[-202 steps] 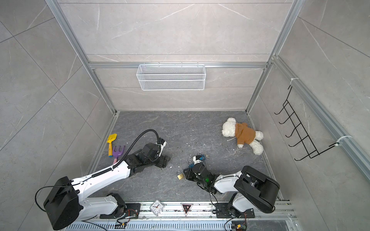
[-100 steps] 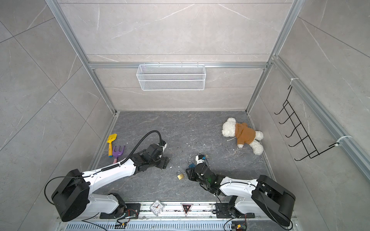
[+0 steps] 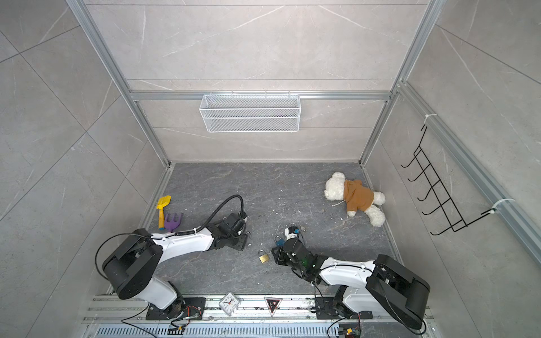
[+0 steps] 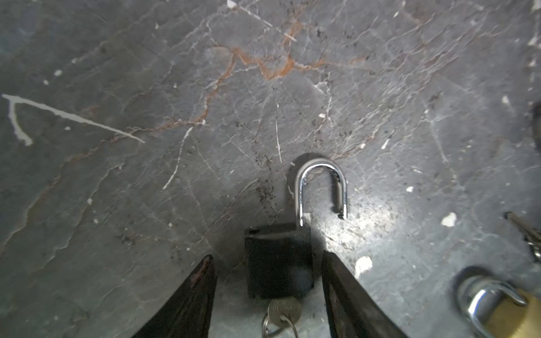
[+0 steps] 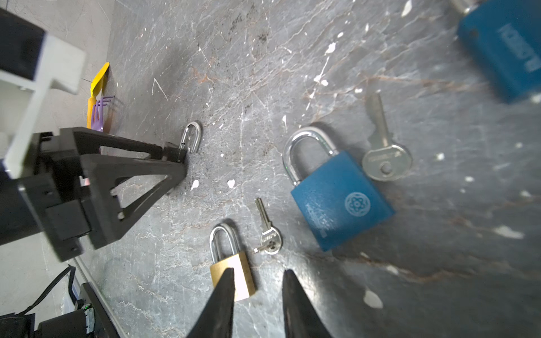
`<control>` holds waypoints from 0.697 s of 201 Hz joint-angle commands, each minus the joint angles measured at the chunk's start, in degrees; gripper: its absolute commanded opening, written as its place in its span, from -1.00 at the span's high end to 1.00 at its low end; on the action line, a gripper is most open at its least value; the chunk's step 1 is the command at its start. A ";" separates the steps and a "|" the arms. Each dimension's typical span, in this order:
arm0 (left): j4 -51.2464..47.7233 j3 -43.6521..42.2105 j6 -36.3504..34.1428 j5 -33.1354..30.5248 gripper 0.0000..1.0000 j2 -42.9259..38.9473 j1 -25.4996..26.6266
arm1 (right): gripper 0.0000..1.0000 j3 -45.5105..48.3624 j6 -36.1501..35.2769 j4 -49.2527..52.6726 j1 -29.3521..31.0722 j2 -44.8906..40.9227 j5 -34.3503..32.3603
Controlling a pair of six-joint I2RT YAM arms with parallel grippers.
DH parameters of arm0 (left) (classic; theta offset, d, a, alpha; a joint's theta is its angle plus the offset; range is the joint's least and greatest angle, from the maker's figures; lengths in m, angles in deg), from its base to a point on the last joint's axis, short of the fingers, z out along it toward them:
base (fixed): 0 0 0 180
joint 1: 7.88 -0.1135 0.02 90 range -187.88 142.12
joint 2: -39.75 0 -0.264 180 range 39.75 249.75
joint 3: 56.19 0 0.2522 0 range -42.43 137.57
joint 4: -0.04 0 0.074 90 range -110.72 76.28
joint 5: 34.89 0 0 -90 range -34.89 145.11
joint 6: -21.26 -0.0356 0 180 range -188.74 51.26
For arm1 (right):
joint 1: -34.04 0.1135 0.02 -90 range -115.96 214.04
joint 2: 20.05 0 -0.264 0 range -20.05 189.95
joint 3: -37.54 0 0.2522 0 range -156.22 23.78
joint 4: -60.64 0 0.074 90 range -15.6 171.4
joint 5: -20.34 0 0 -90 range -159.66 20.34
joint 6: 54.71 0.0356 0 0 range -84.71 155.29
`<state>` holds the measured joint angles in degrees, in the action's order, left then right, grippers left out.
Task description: Lock with the key
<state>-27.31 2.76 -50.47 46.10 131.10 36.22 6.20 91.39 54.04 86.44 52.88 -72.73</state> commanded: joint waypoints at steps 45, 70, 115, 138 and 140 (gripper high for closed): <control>-1.55 4.03 -0.46 -2.14 0.11 3.67 0.94 | 0.39 -0.52 -0.90 -1.90 0.33 0.55 0.70; -2.57 4.71 -0.51 -3.59 0.24 4.36 2.01 | 0.39 -0.44 -0.99 -2.44 0.33 0.82 0.70; -5.39 5.83 -0.51 -6.27 0.43 3.34 3.28 | 0.39 -0.35 -1.16 -3.26 0.33 1.51 0.81; -5.51 5.92 -1.37 -7.26 0.58 2.05 3.28 | 0.39 -0.51 -1.46 -3.70 0.31 1.78 0.34; -5.56 5.89 -1.43 -7.40 0.60 1.96 3.28 | 0.39 -0.50 -1.49 -3.71 0.33 1.78 0.34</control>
<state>-30.15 7.26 -50.56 41.42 134.62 39.39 6.20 91.17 51.44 86.48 53.80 -72.01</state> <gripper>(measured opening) 0.341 0.303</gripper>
